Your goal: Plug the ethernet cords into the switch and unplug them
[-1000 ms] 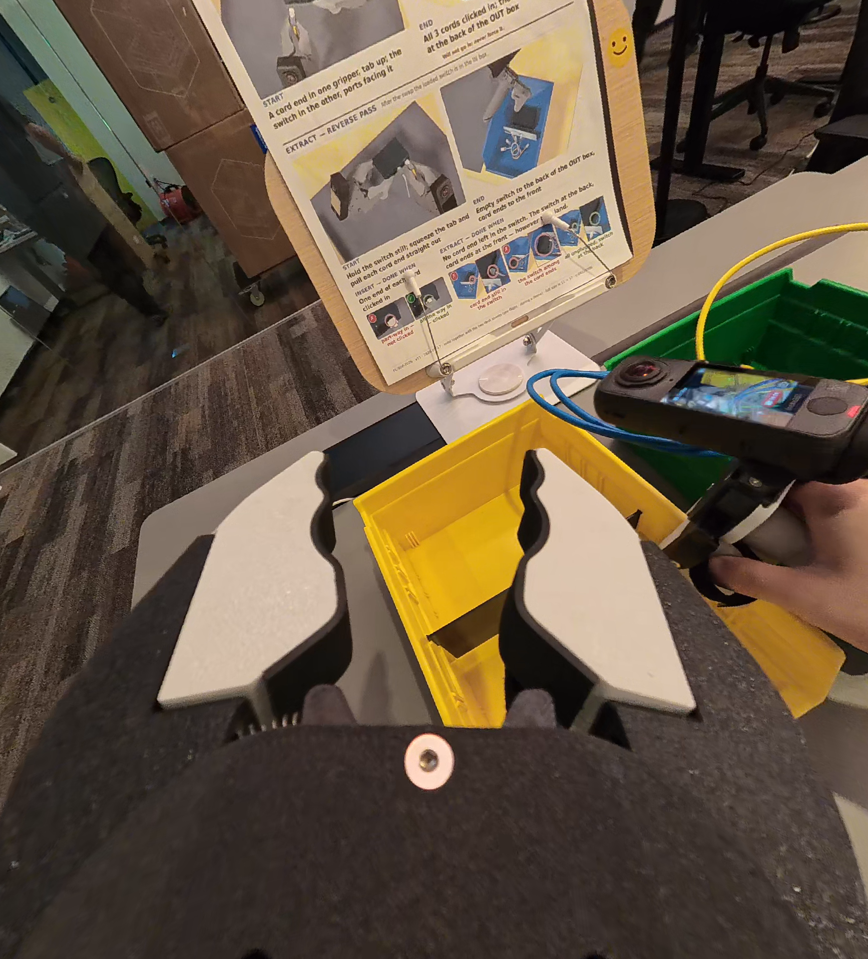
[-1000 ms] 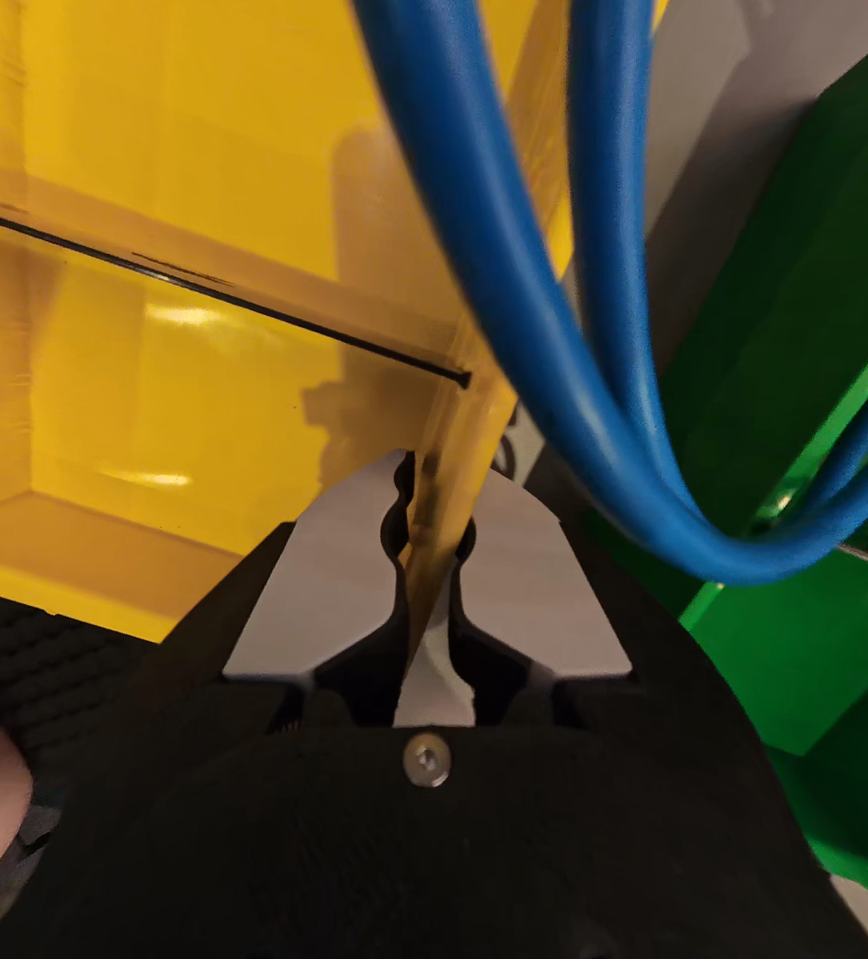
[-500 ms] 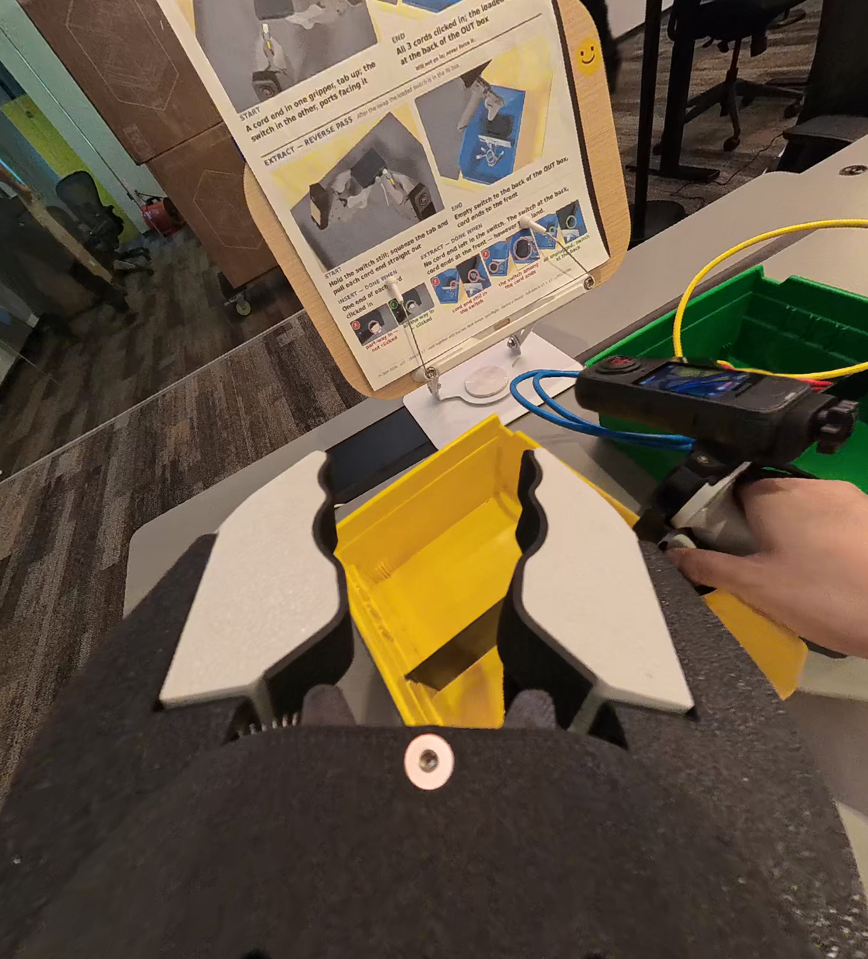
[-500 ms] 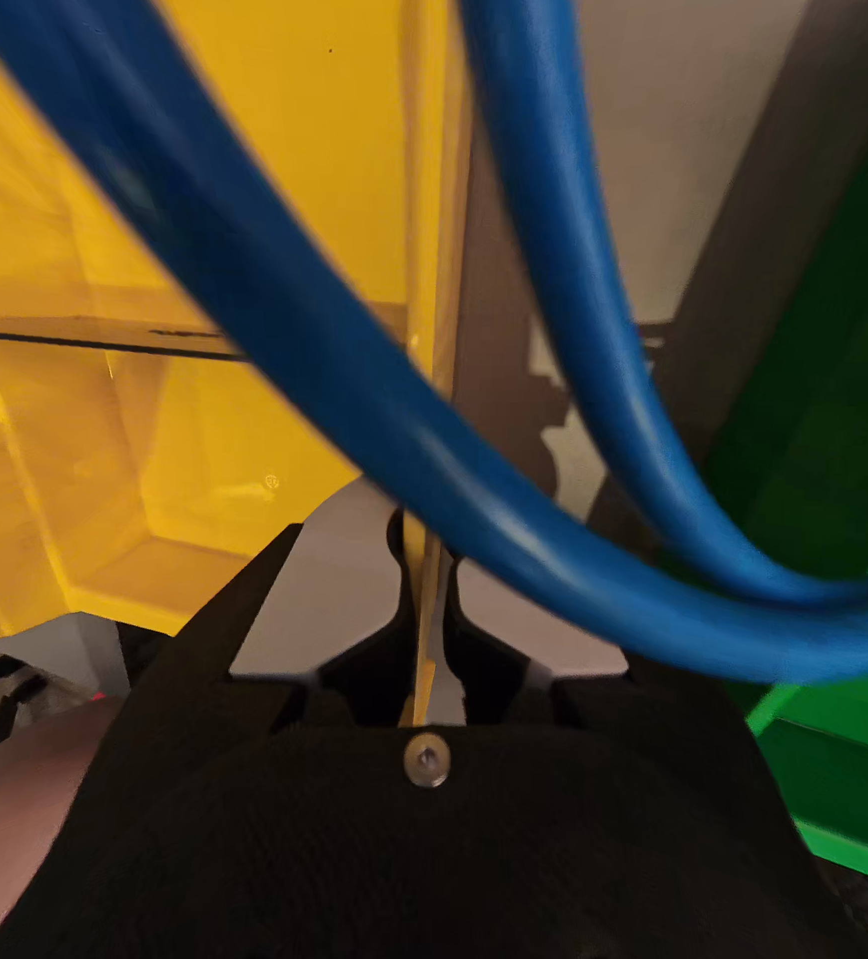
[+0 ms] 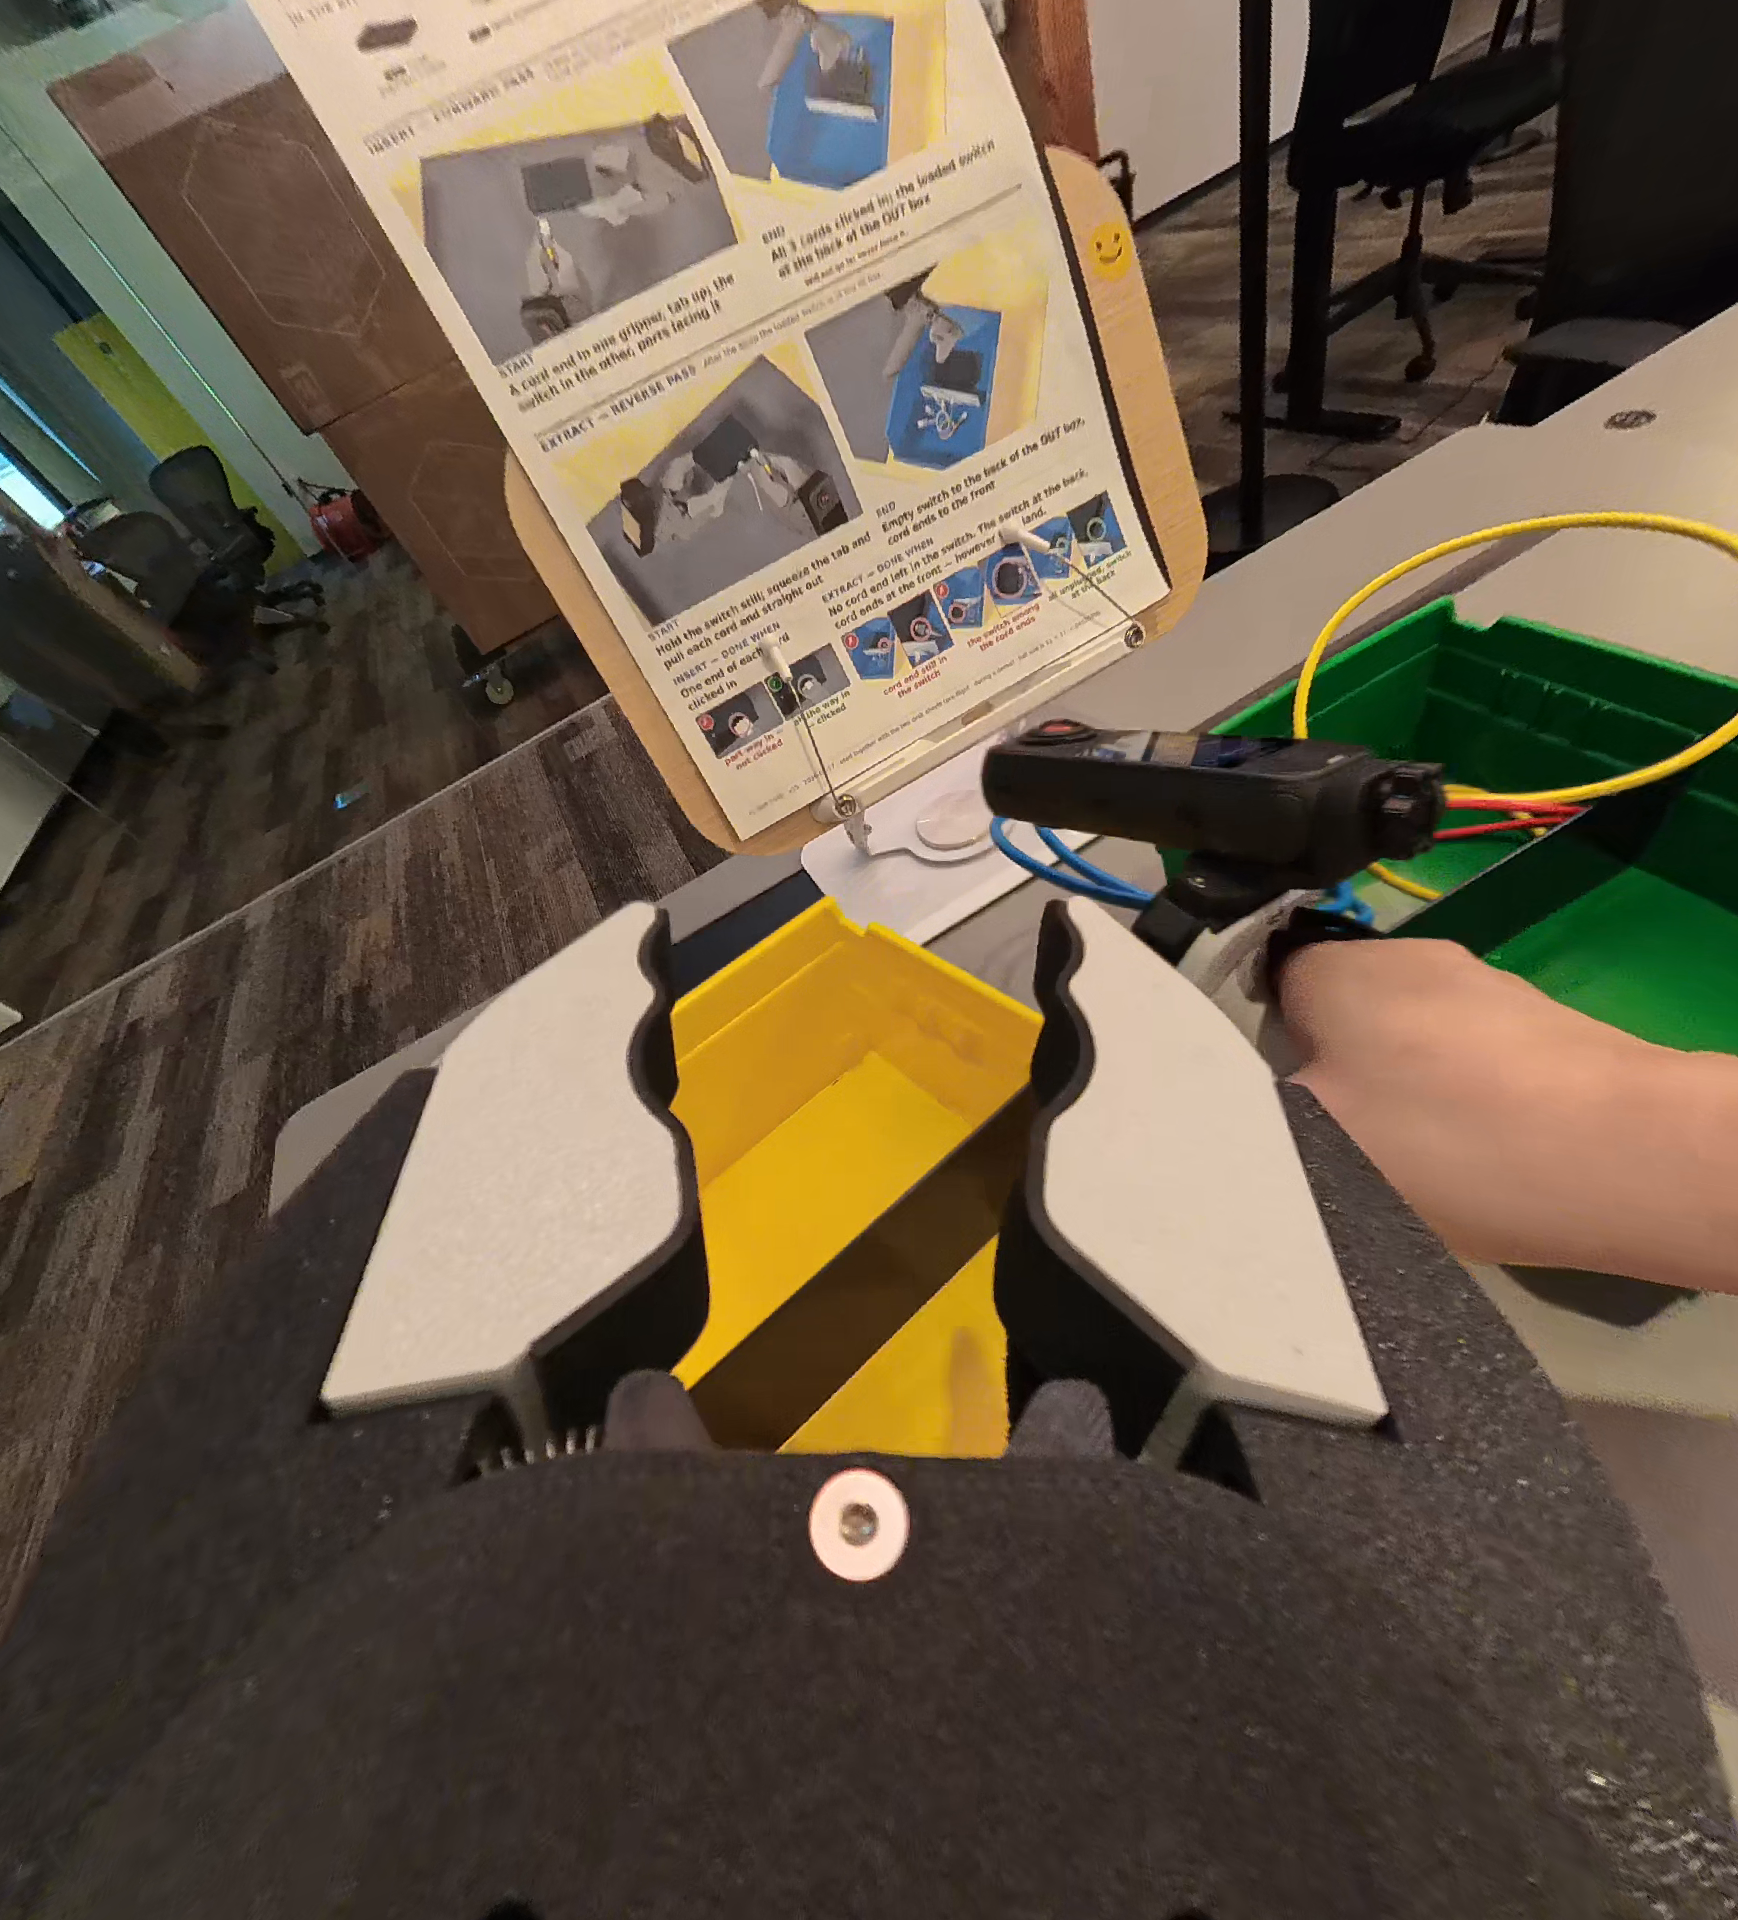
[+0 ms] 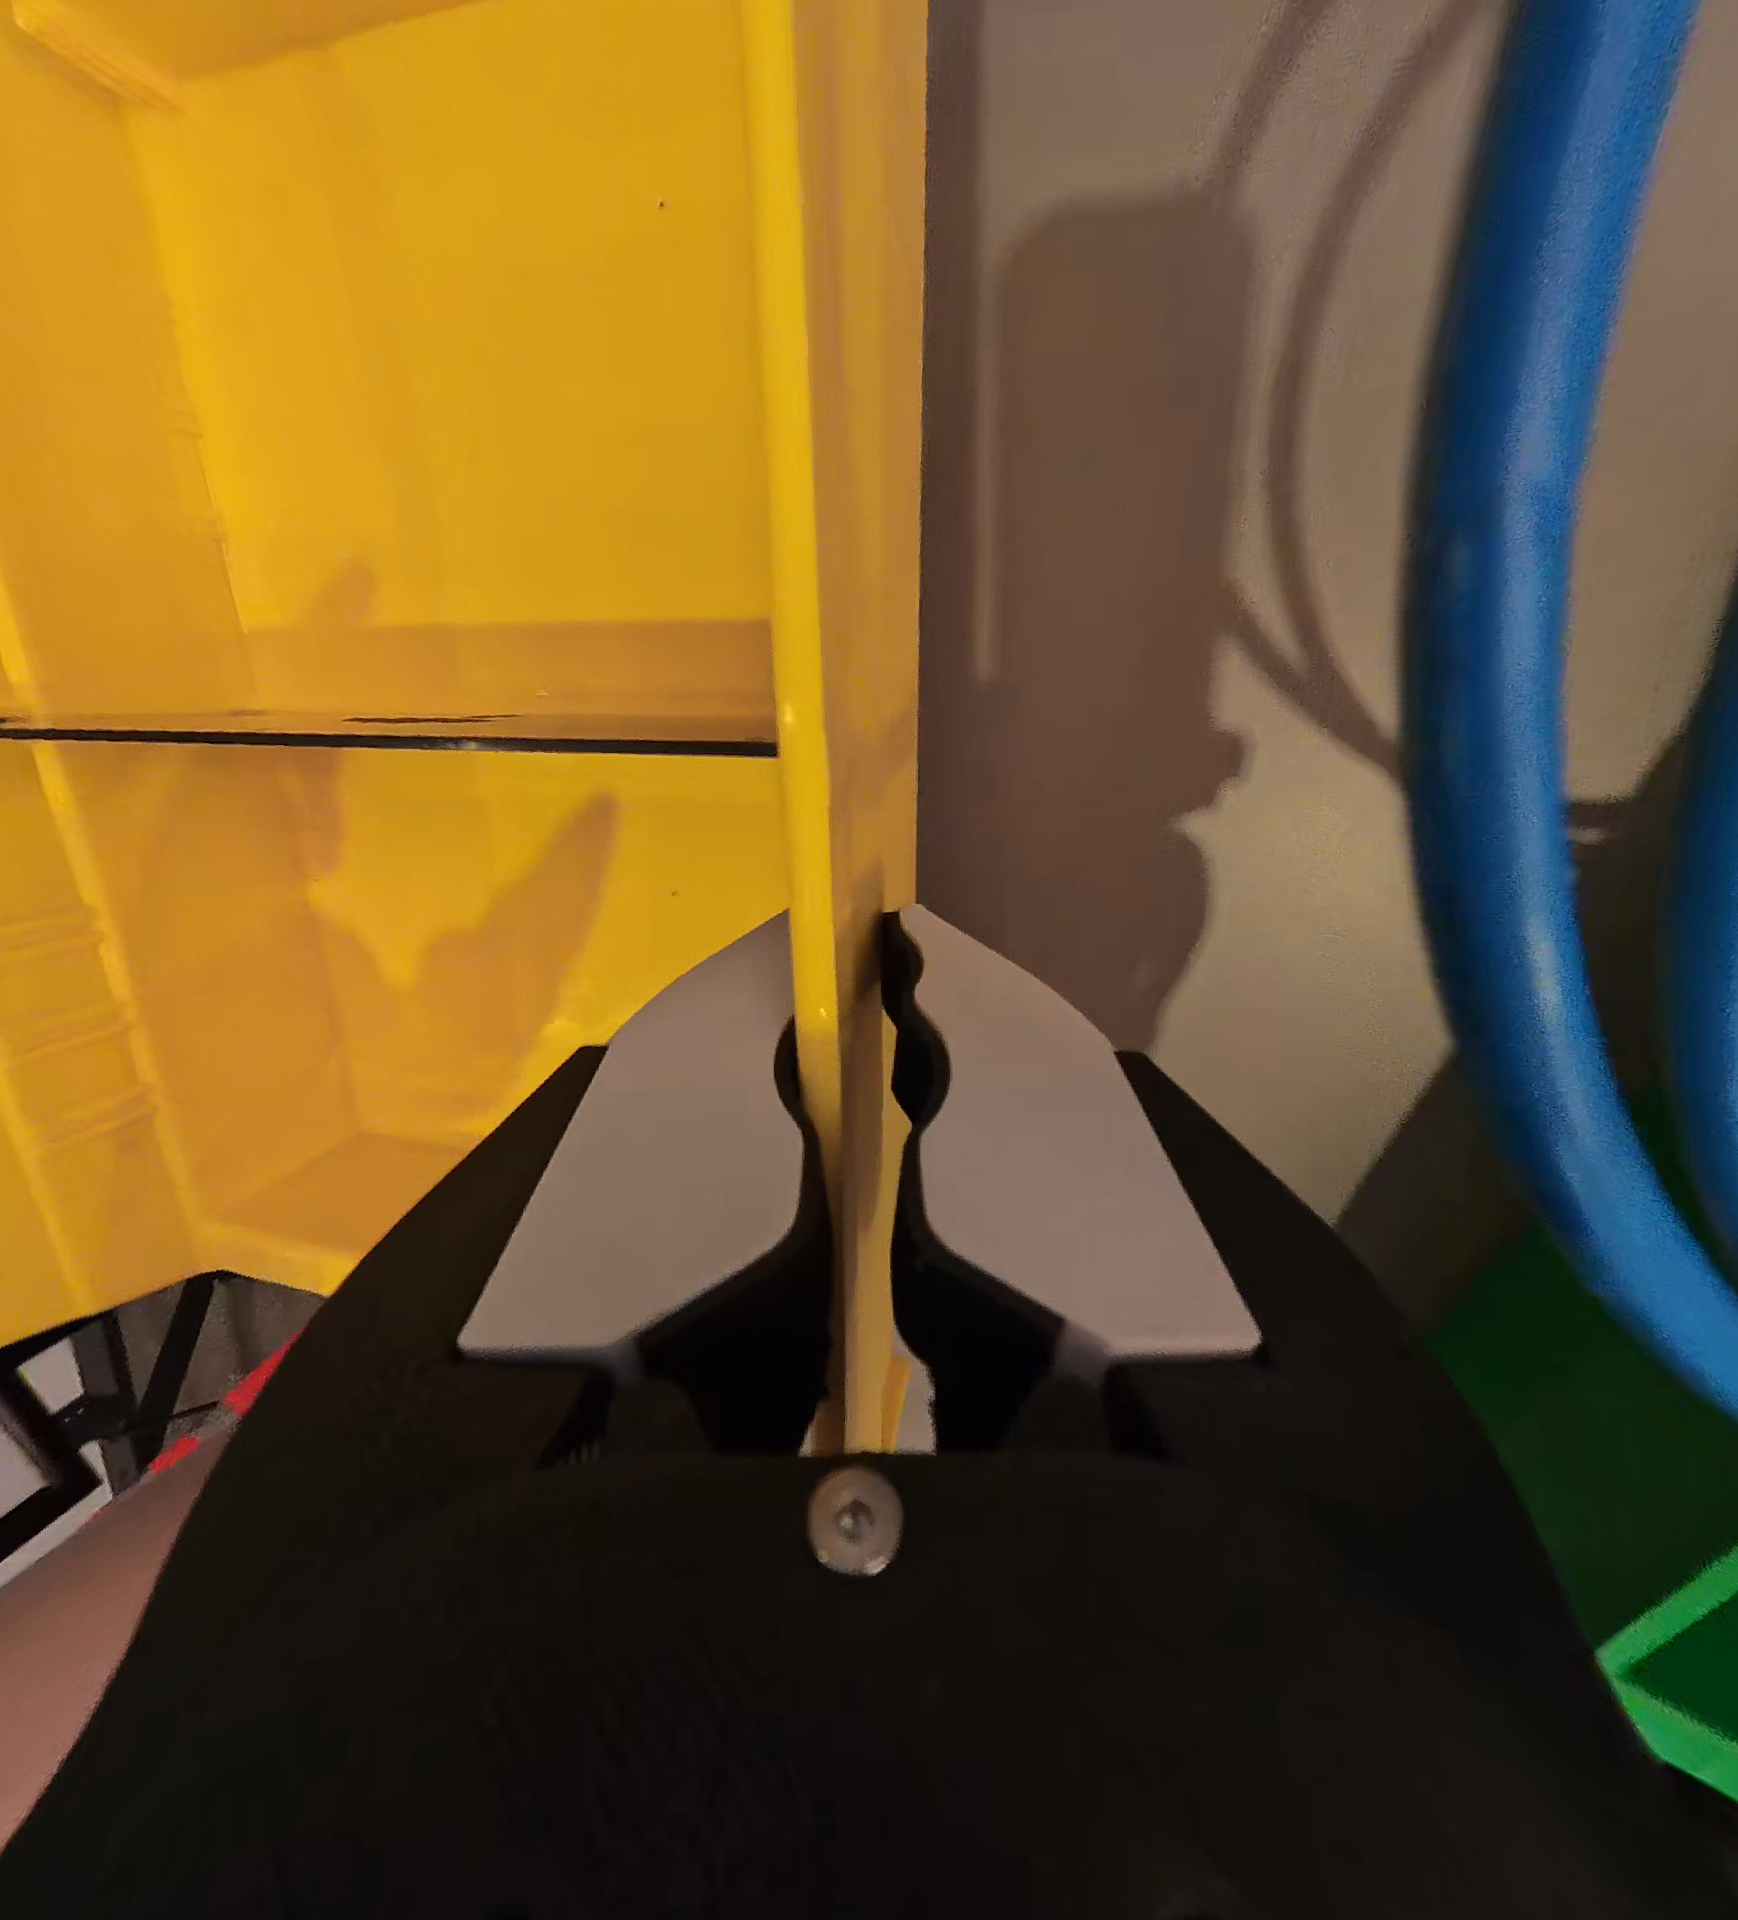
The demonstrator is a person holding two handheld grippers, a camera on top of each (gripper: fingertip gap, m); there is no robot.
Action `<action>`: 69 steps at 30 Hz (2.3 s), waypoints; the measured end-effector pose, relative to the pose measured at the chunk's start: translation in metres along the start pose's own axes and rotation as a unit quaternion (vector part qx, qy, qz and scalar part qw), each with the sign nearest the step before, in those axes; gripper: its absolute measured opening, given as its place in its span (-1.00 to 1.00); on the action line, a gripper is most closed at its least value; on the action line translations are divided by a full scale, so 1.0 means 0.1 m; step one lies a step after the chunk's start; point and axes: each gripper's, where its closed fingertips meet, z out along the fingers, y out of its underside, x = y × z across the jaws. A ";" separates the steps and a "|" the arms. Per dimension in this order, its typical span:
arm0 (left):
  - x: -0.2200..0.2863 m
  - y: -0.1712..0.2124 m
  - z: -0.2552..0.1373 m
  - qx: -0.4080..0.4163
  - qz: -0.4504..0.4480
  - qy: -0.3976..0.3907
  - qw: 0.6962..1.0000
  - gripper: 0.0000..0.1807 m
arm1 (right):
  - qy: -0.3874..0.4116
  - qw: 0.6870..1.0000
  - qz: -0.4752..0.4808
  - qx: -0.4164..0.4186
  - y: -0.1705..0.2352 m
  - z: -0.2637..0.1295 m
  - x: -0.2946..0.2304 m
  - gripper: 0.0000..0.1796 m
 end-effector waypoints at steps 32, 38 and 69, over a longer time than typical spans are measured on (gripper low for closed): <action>-0.08 -0.57 -1.22 0.211 -0.138 0.052 0.966 -0.27 | -0.005 0.978 0.081 0.192 -0.25 -3.65 1.47 -0.90; 0.21 -0.33 -0.65 0.098 -0.106 0.105 0.984 -0.21 | 0.033 0.959 0.180 0.218 0.41 -3.96 2.97 -0.91; 2.17 1.35 1.27 -0.367 -0.052 0.205 0.906 -0.12 | 0.070 0.956 0.257 0.125 1.66 -2.33 5.43 -0.86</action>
